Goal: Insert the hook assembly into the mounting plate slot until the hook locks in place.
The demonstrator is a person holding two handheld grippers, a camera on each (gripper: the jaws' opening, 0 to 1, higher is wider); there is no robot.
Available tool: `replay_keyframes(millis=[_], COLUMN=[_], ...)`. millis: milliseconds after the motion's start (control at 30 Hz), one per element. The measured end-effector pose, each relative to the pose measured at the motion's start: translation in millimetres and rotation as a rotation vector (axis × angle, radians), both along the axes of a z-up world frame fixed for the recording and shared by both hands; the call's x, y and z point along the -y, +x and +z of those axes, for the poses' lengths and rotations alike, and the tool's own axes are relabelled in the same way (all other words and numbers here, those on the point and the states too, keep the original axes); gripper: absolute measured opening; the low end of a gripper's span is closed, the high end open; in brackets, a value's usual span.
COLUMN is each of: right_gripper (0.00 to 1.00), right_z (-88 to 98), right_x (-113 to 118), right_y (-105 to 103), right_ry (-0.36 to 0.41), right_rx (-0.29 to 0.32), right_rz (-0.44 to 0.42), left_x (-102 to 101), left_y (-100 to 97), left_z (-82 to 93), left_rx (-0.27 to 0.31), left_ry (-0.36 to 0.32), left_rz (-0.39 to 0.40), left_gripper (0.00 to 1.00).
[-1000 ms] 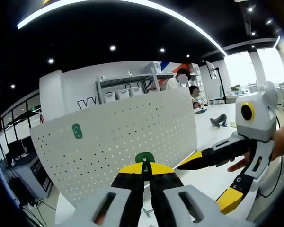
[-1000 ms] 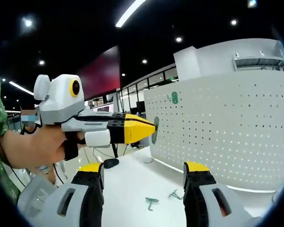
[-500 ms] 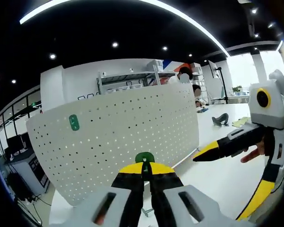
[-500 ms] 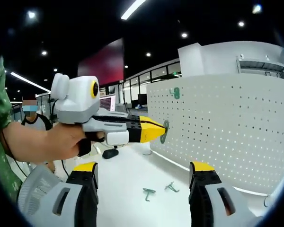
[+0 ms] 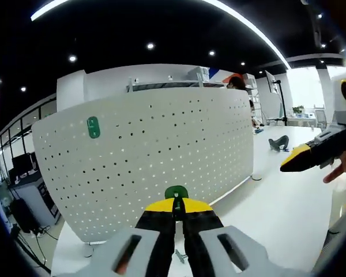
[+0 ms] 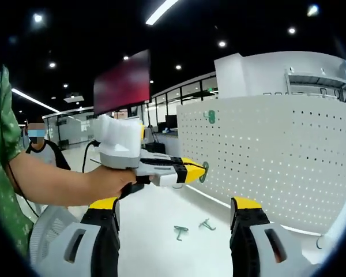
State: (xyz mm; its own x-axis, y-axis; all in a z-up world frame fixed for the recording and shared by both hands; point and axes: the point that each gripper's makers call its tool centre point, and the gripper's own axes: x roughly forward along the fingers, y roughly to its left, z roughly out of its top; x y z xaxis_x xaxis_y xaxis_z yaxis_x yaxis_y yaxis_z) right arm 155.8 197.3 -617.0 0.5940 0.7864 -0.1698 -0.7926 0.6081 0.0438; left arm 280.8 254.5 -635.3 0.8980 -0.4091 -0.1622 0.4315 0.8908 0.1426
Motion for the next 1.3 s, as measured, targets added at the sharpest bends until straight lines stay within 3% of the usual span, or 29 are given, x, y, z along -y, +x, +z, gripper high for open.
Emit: replay_keyframes(millis=[333, 633, 967, 1300], right_gripper=[0.8, 0.8, 0.81, 0.82], right_z=[6.4, 9.1, -11.6, -17.9], right_x=[8.5, 19.4, 39.0, 54.6], right_y=[-3.9, -8.3, -10.1, -8.4], right_ry=[0.0, -0.006, -0.015, -0.019], right_rx=[0.005, 0.003, -0.039, -0.054], right_rz=[-0.012, -0.019, -0.042, -0.06], left_x=[-4.1, -13.3, -14.4, -18.9], left_y=[26.8, 55.1, 80.7, 90.8], left_z=[16.0, 42.7, 79.1, 100.6], left_rx=[0.026, 0.065, 0.132, 0.185], left_ry=[-0.028, -0.052, -0.09, -0.124], left_rz=[0.044, 0.093, 0.139, 0.194], left_gripper=[0.03, 0.03, 0.03, 0.03])
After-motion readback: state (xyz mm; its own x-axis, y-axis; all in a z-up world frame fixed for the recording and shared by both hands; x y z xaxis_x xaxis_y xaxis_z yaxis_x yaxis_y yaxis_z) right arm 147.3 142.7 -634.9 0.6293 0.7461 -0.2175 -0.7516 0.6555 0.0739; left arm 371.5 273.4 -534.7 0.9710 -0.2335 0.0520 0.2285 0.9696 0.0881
